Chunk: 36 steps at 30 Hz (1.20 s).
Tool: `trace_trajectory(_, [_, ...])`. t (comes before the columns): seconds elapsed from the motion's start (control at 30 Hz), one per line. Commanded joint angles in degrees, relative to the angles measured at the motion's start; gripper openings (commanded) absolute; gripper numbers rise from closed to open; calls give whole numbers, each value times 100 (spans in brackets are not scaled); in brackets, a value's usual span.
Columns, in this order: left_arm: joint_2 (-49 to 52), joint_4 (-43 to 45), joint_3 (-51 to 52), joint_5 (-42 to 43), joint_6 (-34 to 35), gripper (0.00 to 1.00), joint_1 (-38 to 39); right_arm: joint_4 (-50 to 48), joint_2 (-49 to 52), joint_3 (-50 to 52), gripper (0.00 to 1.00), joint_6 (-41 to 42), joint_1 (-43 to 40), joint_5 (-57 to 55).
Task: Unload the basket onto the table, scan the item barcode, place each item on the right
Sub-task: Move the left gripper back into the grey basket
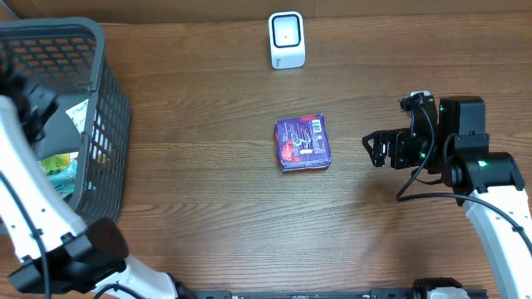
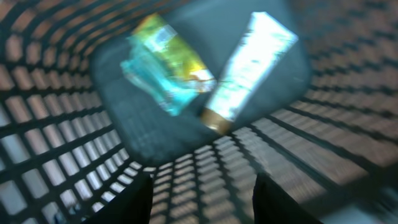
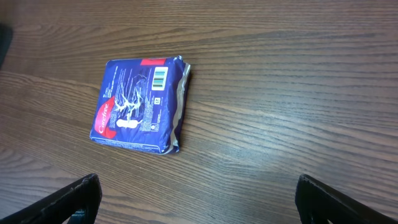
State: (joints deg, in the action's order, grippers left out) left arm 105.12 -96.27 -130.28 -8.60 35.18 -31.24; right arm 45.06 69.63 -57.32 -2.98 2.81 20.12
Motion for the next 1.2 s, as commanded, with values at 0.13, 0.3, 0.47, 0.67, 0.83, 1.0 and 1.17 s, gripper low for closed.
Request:
trace_trajectory(0.13, [-138,894,1504,463,361,40,-673,-17,-15,-125,100,-4,7,-13])
trace_trajectory(0.3, [-138,1812,2651,367,369,39,-699,-17,-15,-125,100,-2,7,-11])
trace_trajectory(0.47, [-138,2549,3602,175,560,39,-704,-15,-15,-125,100,-4,7,-11])
trace_trajectory(0.67, [-136,3458,4481,-151,555,56,-704,-15,-15,-125,100,-4,9,-13])
trace_trajectory(0.83, [-136,3932,4905,-273,553,59,-704,-17,-15,-125,100,-4,7,-11])
trace_trajectory(1.0, [-136,4350,5169,-496,557,60,-704,-17,-15,-125,100,-2,7,-11])
trace_trajectory(1.17, [-136,4507,5228,-533,555,60,-704,-15,-15,-125,100,-2,9,-13])
